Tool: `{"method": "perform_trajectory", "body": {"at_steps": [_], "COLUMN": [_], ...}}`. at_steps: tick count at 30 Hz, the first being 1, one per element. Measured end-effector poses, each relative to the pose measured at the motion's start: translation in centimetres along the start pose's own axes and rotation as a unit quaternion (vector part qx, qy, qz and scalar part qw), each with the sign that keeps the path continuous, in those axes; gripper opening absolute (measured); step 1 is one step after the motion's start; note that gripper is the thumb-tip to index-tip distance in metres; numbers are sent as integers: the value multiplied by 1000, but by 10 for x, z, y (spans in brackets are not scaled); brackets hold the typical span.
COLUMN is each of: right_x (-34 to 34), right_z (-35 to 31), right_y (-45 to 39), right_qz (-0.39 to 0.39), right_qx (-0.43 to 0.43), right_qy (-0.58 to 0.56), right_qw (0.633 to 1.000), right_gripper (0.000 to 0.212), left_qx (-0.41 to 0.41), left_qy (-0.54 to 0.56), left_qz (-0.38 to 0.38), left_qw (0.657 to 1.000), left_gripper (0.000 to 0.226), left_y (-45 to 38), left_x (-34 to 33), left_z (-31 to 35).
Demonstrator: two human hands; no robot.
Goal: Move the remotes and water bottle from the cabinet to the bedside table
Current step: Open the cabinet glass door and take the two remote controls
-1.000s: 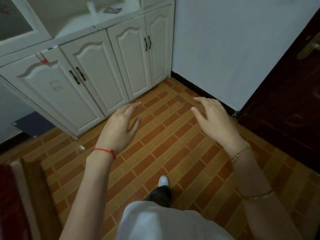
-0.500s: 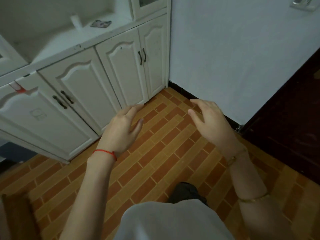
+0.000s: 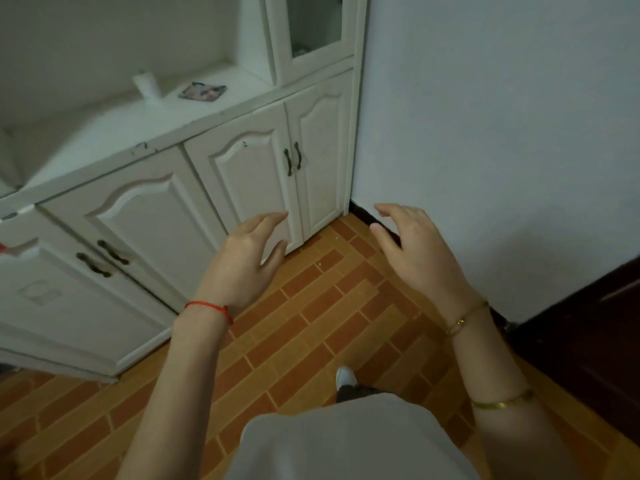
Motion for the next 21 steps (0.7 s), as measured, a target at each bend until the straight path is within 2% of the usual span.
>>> {"method": "perform_trajectory", "body": {"at_steps": [13, 21], "right_x": [-33, -78], "right_z": [60, 87], "right_y": [-221, -335], "right_qz": [-38, -52], "right_qx": [87, 94], "right_qy": [-18, -31], "right_qw": [995, 994], "right_gripper": [41, 43], "left_qx": [79, 72], "left_qy": [-7, -12], "left_qz": [44, 51], "left_qw": [996, 996], "left_gripper": [47, 48], "left_y": [-183, -302], "left_x": [10, 9], "left_z": [-15, -52]}}
Point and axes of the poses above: each hand's wrist, its own y-axis away from the middle knuckle, its own x-axis out of the back of the hand, z = x × y, the point moved 8 cm from there along -y, towards the middle knuckle, and after that the axes turned 15 degrees about x, right-handed, at the moved point
